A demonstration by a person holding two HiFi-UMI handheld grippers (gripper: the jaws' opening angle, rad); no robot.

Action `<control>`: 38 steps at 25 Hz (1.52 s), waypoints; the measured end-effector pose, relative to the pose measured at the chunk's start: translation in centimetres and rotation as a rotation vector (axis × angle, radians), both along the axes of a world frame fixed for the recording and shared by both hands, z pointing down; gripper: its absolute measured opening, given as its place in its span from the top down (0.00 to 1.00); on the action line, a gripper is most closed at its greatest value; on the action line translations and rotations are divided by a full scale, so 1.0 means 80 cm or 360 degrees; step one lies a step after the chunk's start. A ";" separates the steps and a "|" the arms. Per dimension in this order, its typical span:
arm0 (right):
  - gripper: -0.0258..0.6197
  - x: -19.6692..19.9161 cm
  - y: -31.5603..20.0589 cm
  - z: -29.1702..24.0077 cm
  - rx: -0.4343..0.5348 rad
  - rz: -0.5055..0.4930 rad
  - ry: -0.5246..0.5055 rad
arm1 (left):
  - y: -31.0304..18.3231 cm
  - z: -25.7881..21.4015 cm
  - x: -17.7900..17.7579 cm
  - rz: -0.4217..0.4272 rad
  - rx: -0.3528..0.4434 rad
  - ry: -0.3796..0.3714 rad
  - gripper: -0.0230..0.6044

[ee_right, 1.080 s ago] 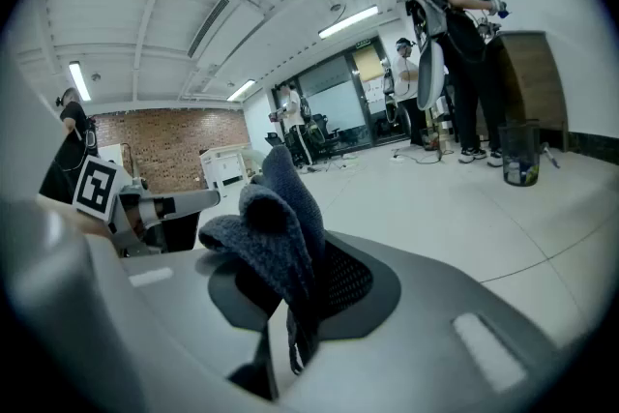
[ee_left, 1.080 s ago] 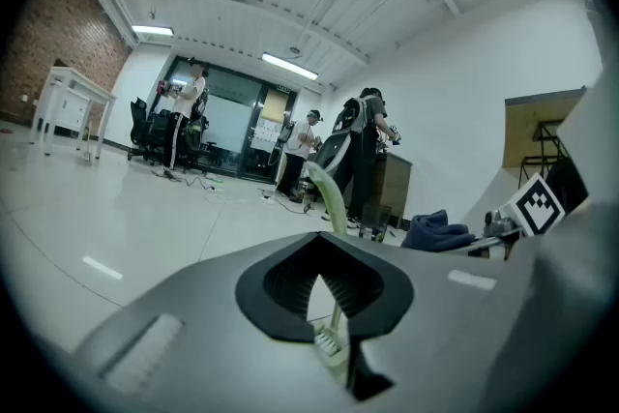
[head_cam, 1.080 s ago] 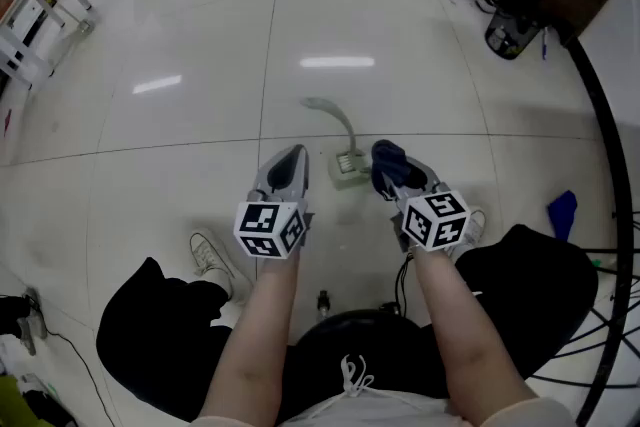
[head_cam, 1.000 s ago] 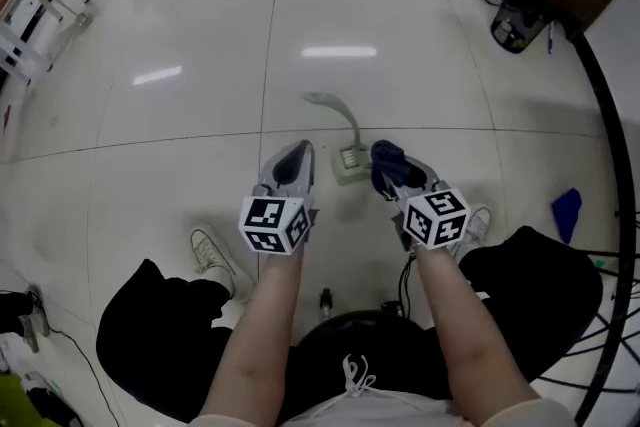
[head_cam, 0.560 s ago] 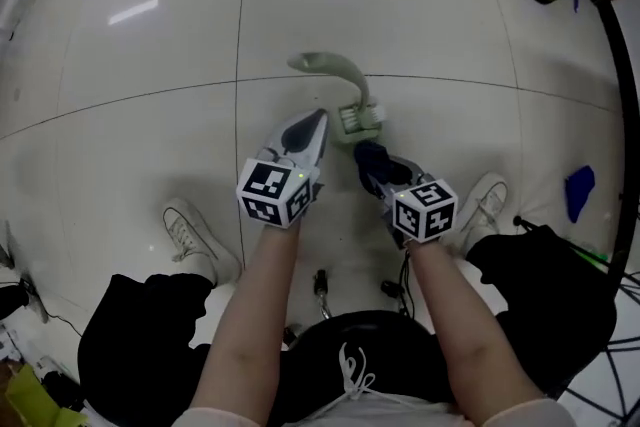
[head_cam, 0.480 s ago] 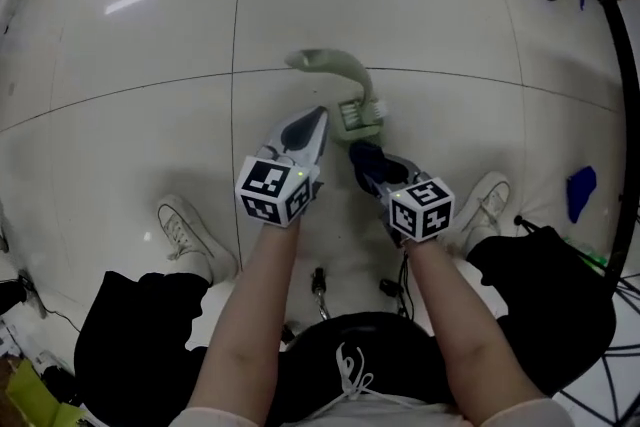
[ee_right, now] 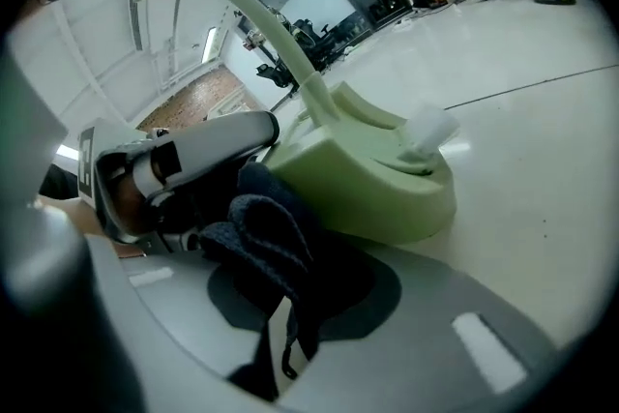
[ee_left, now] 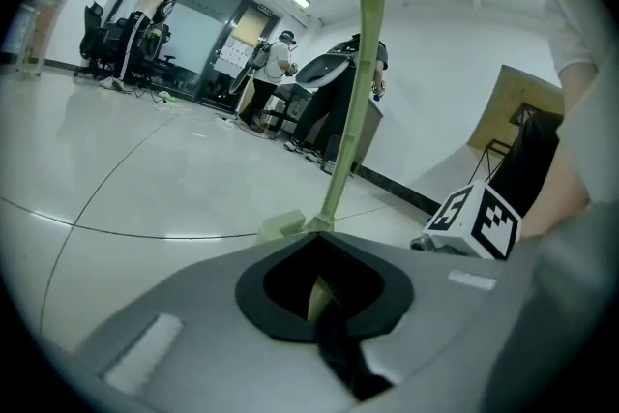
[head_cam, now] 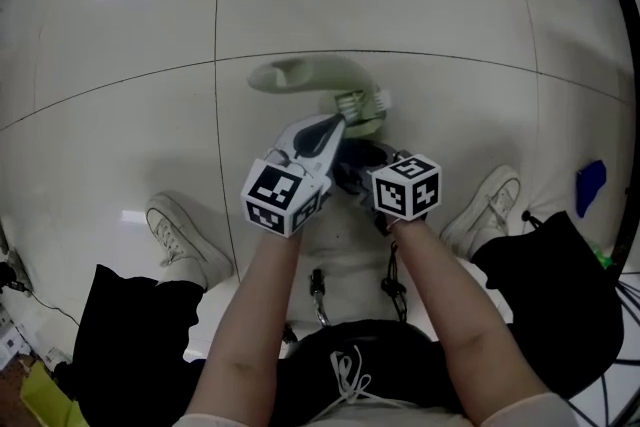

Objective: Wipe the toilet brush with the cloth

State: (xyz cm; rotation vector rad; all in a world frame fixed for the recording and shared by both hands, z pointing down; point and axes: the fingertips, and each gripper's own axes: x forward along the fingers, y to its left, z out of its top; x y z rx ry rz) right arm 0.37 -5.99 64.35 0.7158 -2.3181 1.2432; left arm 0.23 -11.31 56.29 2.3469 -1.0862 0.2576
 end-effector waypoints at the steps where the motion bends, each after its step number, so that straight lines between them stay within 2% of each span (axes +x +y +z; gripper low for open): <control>1: 0.86 0.002 0.001 0.001 -0.0013 -0.0002 -0.0011 | -0.001 0.000 0.000 -0.0017 -0.0005 0.0004 0.95; 5: 0.86 0.015 -0.001 0.006 -0.0035 0.0002 -0.0002 | -0.001 0.001 -0.001 -0.0045 0.0004 -0.0032 0.95; 9: 0.86 0.039 -0.007 0.011 -0.0015 0.0052 0.0058 | 0.000 0.004 -0.002 -0.0103 -0.0064 0.0072 0.95; 14: 0.86 0.091 -0.025 0.022 -0.0067 0.0278 0.0079 | -0.001 0.003 -0.001 -0.0090 -0.0055 0.0016 0.95; 21: 0.86 0.133 -0.055 0.028 -0.0169 0.0519 0.0084 | -0.001 0.004 -0.007 -0.0135 -0.0086 0.0014 0.95; 23: 0.86 0.146 -0.063 0.024 -0.0128 0.0523 0.0130 | 0.002 0.006 -0.006 -0.0128 -0.0113 0.0034 0.95; 25: 0.86 0.163 -0.074 0.018 -0.0024 0.0511 0.0239 | 0.005 0.004 0.000 -0.0087 -0.0138 0.0048 0.95; 27: 0.86 0.182 -0.093 0.010 0.0077 0.0546 0.0336 | 0.006 -0.004 0.005 -0.0082 -0.0111 0.0041 0.95; 29: 0.86 0.190 -0.115 0.006 0.0115 0.0584 0.0345 | 0.011 -0.011 0.007 -0.0121 -0.0064 0.0030 0.95; 31: 0.86 0.179 -0.137 0.006 0.0098 0.0551 0.0249 | 0.019 -0.009 0.010 -0.0140 -0.0058 0.0024 0.95; 35: 0.86 0.130 -0.171 0.004 0.0042 0.0356 0.0024 | 0.026 0.002 0.009 -0.0178 -0.0071 0.0039 0.95; 38: 0.86 0.102 -0.176 0.012 -0.0051 0.0225 -0.0036 | 0.023 0.000 0.009 -0.0211 -0.0056 0.0054 0.95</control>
